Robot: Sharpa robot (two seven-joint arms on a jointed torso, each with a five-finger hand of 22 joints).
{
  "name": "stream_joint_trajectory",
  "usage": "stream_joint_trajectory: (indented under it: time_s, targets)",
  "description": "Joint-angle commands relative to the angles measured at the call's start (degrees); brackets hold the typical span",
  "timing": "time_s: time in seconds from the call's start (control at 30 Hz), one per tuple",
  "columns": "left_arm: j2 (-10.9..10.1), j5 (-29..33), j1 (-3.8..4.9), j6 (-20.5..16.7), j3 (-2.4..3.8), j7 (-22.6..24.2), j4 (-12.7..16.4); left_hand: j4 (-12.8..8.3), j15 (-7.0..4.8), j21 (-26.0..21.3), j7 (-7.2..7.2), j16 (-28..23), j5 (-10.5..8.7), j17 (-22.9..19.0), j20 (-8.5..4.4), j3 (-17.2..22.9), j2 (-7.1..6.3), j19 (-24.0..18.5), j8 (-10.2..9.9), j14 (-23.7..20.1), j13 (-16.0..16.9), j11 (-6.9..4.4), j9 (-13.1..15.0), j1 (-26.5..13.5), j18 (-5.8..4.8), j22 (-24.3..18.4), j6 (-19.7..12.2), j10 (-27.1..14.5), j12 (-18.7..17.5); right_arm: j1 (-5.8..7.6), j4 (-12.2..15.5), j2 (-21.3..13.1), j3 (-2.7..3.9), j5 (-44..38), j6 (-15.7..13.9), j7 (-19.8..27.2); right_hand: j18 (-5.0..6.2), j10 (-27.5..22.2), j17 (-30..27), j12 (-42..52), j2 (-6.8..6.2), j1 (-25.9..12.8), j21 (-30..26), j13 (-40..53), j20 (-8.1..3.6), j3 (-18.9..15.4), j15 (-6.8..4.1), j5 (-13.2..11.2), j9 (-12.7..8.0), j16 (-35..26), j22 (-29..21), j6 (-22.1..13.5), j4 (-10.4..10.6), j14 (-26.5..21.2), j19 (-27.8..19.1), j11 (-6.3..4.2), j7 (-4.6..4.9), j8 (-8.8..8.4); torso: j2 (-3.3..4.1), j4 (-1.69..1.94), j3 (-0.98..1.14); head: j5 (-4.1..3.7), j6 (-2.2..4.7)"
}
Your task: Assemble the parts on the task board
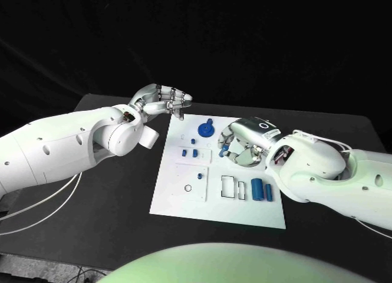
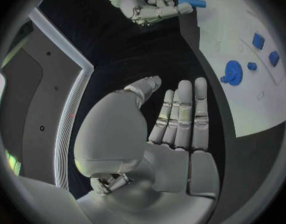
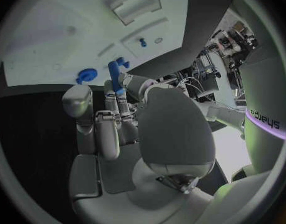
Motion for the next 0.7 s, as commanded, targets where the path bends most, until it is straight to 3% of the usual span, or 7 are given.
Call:
stream_joint_trajectory:
  time_s: [0.03, 0.33, 0.5, 0.7]
  targets:
    - [0.33, 0.14, 0.02, 1.01, 0.06, 0.50, -0.08, 0.08, -0.09, -0.34, 0.00, -0.09, -0.36, -0.09, 0.33, -0.17, 0.44, -0.04, 0.25, -0.31, -0.08, 0.15, -0.06, -0.33, 0.46, -0.05, 0.08, -0.40, 0.25, -1.09, 0.62, 2.15, -0.10, -1.78, -0.34, 0.81, -1.08, 2.01, 5.45, -0.04, -0.04, 0.42, -0.03, 0.64, -0.32, -0.01, -0.30, 0.46, 0.17, 0.09, -0.02, 0.19, -0.37, 3.98, 0.15, -1.72, 0.02, 0.28, -0.08, -0.01, -0.09, -0.03, 0.06]
    - [0.66, 0.14, 0.02, 1.10, 0.05, 0.42, -0.34, 0.08, -0.09, -0.34, 0.00, -0.09, -0.36, -0.09, 0.33, -0.17, 0.44, -0.04, 0.25, -0.31, -0.08, 0.15, -0.06, -0.33, 0.46, -0.05, 0.08, -0.40, 0.25, -4.10, -0.44, 8.01, -0.40, -2.17, -0.16, 2.39, -1.07, 1.97, 5.47, -0.13, 0.02, 0.35, -0.10, 0.66, -0.33, 0.07, -0.29, 0.55, 0.23, 0.10, -0.03, 0.09, -0.40, 3.98, 0.10, -1.70, 0.04, 0.26, 0.02, 0.17, -0.14, 0.61, 0.19]
    - [0.69, 0.15, 0.02, 1.03, 0.05, 0.34, -0.32, 0.15, -0.08, -0.40, 0.01, -0.06, -0.35, -0.10, 0.34, -0.25, 0.44, -0.02, 0.24, -0.32, -0.09, 0.15, -0.09, -0.41, 0.46, -0.08, 0.04, -0.44, 0.30, -5.02, -2.11, 9.58, -0.66, -1.51, 0.36, 2.72, -1.07, 1.94, 5.48, -0.17, -0.02, 0.30, -0.12, 0.67, -0.33, 0.08, -0.28, 0.60, 0.27, 0.10, -0.02, 0.04, -0.44, 3.99, 0.09, -1.69, 0.05, 0.25, 0.02, 0.04, -0.20, 1.08, 0.12]
    - [0.74, 0.14, 0.03, 1.04, 0.05, 0.27, -0.22, 0.17, -0.08, -0.45, 0.03, -0.04, -0.34, -0.11, 0.35, -0.30, 0.40, 0.00, 0.20, -0.33, -0.10, 0.15, -0.12, -0.44, 0.47, -0.10, -0.07, -0.47, 0.34, -6.16, -4.61, 10.54, -1.07, -0.66, 0.70, 2.69, -1.08, 1.92, 5.45, -0.23, -0.08, 0.21, -0.12, 0.69, -0.33, 0.07, -0.27, 0.65, 0.33, 0.09, 0.00, -0.03, -0.49, 3.98, 0.07, -1.67, 0.07, 0.23, 0.07, 0.08, -0.11, 1.60, -0.05]
